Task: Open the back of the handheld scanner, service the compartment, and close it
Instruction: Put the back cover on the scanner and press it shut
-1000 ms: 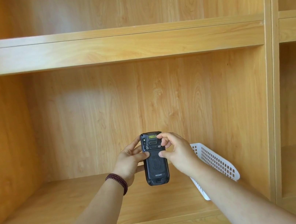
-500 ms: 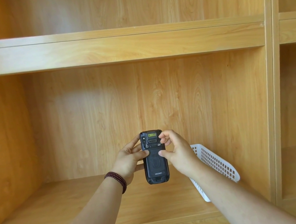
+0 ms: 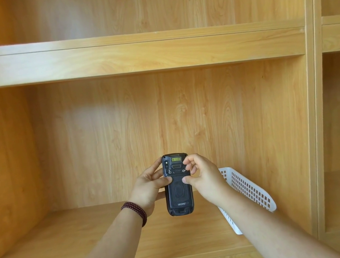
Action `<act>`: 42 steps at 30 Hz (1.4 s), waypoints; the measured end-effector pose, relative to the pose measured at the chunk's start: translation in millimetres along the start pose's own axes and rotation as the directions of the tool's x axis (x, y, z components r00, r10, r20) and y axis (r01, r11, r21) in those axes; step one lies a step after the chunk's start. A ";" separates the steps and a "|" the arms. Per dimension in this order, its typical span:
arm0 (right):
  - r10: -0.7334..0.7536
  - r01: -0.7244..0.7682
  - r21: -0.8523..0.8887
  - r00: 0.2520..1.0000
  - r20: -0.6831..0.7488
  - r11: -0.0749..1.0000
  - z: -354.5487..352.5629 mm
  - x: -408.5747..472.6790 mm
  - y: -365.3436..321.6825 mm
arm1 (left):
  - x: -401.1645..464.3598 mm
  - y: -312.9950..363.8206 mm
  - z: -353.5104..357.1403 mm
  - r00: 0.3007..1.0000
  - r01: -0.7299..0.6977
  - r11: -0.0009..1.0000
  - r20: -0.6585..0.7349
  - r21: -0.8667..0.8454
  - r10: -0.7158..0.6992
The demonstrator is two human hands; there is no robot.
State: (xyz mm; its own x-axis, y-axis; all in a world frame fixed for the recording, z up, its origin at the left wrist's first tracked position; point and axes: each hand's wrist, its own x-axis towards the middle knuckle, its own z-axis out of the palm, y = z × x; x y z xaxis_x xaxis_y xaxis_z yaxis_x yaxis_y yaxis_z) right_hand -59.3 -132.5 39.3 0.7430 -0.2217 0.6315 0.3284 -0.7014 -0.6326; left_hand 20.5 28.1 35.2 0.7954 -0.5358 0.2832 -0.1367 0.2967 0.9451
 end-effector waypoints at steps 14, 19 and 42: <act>0.050 -0.049 0.028 0.999 -0.014 0.998 7.5 1.1 8.7 | 1.4 -7.3 -1.3 1.000 0.015 0.999 -0.011 -0.028 -0.016; 0.204 -0.190 0.319 0.979 -0.011 0.928 16.7 -1.4 13.4 | 2.9 -4.2 -4.5 1.000 -0.015 1.000 0.005 -0.018 0.015; 0.277 -0.411 0.573 0.910 0.310 0.709 14.1 3.6 20.5 | 9.7 -8.3 -13.6 0.979 -0.198 0.883 0.048 0.425 0.196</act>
State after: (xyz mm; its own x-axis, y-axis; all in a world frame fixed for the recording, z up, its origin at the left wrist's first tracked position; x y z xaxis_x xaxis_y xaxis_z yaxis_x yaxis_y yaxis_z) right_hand -41.8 -138.1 22.3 0.9475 -0.1861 0.2602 0.2616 -0.0173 -0.9650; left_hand 37.3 31.2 27.8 0.7238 -0.5047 0.4706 -0.5288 0.0324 0.8481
